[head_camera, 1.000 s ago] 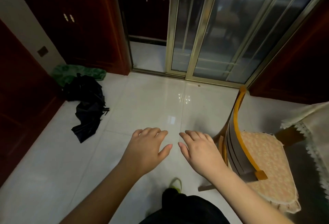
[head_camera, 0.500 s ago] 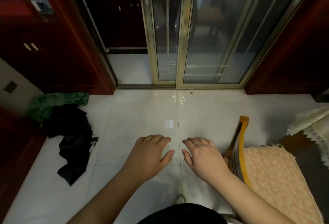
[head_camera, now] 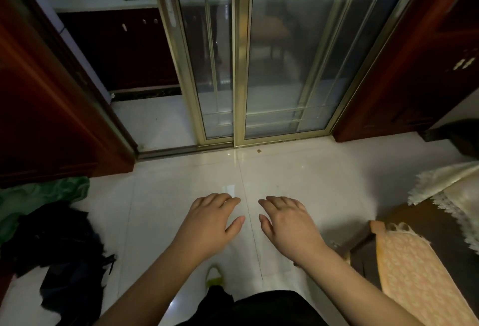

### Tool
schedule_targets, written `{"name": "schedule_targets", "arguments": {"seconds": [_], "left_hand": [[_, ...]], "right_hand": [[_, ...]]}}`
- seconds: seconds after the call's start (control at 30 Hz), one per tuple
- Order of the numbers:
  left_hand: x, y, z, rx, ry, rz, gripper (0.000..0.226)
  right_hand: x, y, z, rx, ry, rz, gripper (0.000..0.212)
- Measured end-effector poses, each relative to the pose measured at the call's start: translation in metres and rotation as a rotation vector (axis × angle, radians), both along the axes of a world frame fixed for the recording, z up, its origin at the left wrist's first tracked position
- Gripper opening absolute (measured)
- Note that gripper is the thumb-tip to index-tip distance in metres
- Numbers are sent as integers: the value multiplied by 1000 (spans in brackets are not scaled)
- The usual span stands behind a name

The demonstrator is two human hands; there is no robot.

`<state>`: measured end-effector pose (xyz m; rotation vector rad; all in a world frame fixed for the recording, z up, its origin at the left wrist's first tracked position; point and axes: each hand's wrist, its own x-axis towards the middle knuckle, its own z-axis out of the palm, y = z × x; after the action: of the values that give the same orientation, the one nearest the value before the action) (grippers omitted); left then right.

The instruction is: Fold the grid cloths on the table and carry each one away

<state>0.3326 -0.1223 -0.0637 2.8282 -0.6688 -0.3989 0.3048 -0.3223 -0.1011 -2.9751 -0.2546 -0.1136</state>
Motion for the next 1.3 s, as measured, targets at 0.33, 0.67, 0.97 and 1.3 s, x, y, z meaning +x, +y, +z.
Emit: {"name": "schedule_targets", "arguments": {"seconds": [0.33,0.67,0.97,1.3], "left_hand": [[147,7,-1,24,39,-246,57],[254,-98,-10,6,35,-485,68],[337,-234,-9,64,55,-576,86],[420,-363,-9,96,59,-707,86]], "right_hand": [[106,13,16,43,113,-190,48],[170,-64,10,33,330,-500,49],[235,-187,4,51,388,-650,52],[294,-294,12,107,373,-732,59]]}}
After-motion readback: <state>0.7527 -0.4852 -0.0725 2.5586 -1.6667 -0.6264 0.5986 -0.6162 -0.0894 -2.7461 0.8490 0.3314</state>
